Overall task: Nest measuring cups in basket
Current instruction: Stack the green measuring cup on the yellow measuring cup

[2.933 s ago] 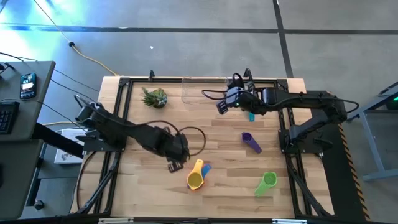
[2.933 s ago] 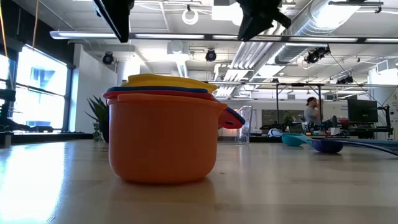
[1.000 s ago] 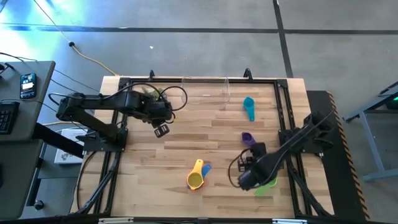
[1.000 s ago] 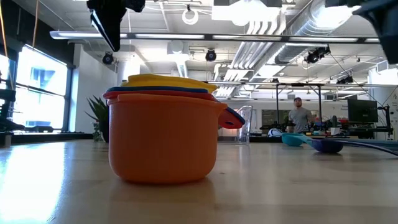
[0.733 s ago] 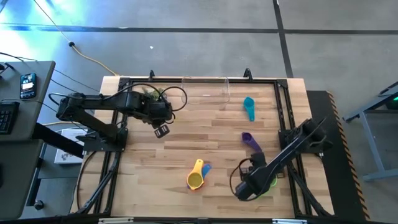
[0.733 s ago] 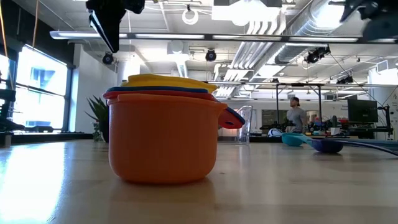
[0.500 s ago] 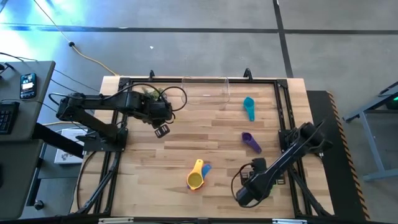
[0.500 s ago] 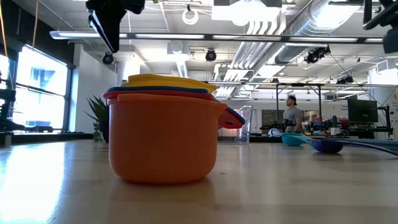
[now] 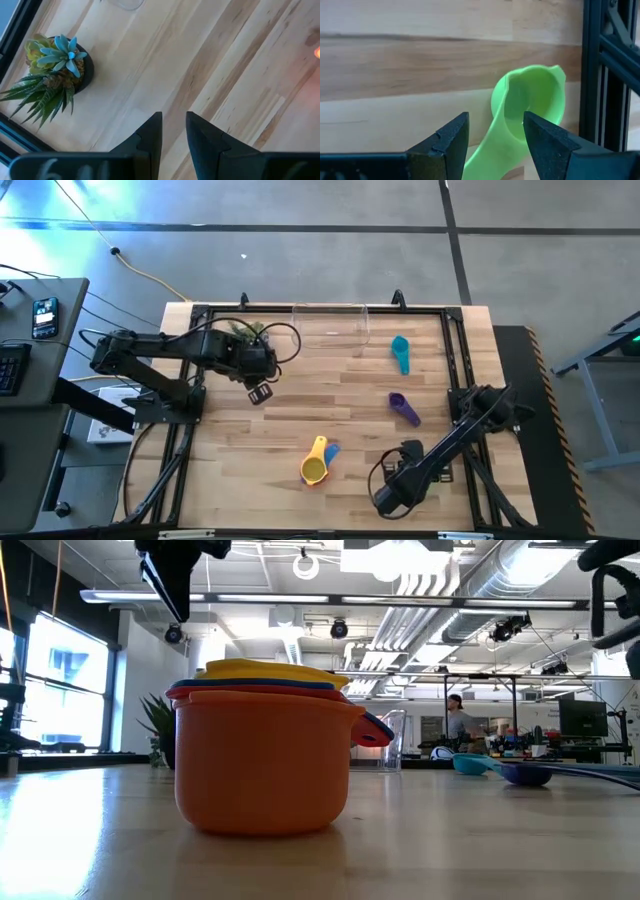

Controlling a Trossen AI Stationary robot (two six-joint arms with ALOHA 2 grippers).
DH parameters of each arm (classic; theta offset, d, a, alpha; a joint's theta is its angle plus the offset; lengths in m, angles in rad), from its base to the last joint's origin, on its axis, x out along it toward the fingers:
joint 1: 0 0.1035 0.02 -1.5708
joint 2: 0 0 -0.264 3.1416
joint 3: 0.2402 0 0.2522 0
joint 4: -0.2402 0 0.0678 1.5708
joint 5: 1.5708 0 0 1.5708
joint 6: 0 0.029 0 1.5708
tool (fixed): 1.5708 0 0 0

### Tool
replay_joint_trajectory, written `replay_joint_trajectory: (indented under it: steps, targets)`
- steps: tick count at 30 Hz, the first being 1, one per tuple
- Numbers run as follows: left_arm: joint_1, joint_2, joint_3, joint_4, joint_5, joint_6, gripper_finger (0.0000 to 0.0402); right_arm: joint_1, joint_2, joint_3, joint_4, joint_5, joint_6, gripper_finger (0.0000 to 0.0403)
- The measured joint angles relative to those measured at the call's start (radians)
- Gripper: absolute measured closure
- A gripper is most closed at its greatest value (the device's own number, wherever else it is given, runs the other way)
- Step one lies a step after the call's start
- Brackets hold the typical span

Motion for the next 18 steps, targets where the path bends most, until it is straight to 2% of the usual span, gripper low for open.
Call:
replay_joint_trajectory:
  steps: [14, 18]
  targets:
    - [-0.012, 0.000, 0.000, 0.000, 0.000, 0.001, 0.0323, 0.008, 0.046, 0.000, 0.029, -0.040, 0.002, 0.0222]
    - [-0.012, 0.000, 0.000, 0.000, 0.000, 0.001, 0.0323, 0.018, 0.046, -0.004, 0.017, -0.063, 0.006, 0.0243]
